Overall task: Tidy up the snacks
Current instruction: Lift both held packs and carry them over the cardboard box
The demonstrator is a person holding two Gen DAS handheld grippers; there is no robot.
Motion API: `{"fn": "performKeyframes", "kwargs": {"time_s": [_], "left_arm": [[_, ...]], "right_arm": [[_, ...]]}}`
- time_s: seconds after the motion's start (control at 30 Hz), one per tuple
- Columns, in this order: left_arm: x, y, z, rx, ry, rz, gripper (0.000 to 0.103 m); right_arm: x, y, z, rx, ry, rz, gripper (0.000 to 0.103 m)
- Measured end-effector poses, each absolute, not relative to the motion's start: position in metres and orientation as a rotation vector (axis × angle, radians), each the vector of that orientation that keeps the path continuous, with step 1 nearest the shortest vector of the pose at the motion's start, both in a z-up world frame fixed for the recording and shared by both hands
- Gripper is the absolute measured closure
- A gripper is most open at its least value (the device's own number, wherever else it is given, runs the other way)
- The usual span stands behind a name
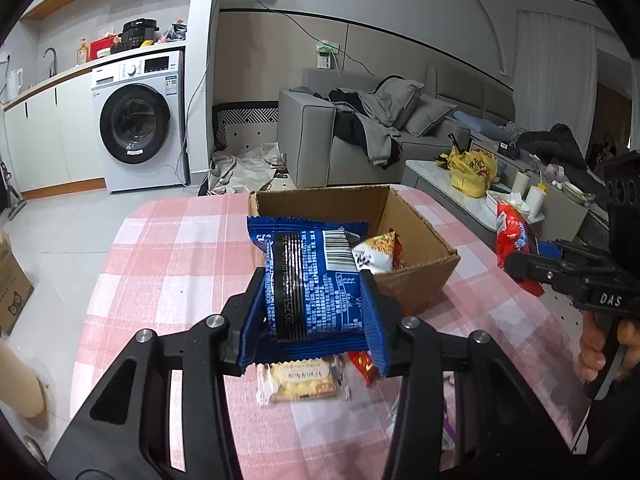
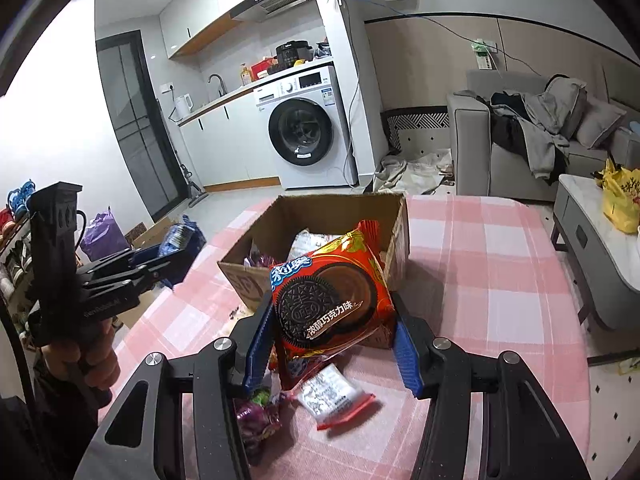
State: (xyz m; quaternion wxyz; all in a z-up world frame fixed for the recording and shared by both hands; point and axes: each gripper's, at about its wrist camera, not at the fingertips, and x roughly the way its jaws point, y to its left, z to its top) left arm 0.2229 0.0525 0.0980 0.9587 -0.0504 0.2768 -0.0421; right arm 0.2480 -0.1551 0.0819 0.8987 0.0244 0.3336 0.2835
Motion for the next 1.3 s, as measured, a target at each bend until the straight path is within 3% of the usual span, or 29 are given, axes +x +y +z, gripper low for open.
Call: {"fn": "performKeyframes", "kwargs": {"time_s": [0.53,1.3], "left_arm": [[0.259,0.041,0.111,-0.072,0.525,-0.081,0.062],[0.328,0.042,0.085,-0.097,0.566,-0.075,0.062]], "right_arm": [[0.278,-0.132,0.090,0.065,0.690,0.589,0.049],[0.324,-0.119,0.082,0.150,0.692,0.570,0.049]]}}
